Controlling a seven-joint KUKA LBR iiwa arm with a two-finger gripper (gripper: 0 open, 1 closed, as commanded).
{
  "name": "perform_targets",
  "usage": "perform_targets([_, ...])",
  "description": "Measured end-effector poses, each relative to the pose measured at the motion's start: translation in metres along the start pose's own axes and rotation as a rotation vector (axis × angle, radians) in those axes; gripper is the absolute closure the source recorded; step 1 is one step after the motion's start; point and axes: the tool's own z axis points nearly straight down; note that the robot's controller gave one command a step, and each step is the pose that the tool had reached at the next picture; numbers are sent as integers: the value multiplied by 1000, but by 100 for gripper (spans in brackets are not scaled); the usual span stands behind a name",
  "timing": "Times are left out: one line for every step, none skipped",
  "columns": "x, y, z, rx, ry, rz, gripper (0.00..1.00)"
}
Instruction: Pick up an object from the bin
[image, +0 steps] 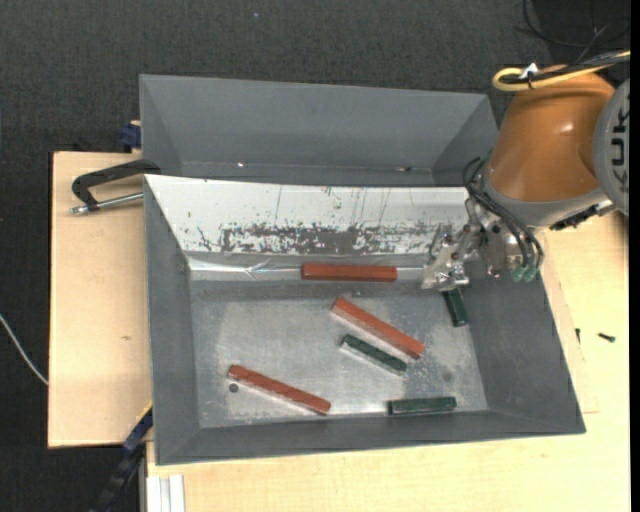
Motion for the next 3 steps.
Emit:
perform_targets([68,13,-44,-1,2,37,0])
perform_targets([68,13,-44,0,2,37,0])
perform_targets([62,26,9,0,-2,-45,0])
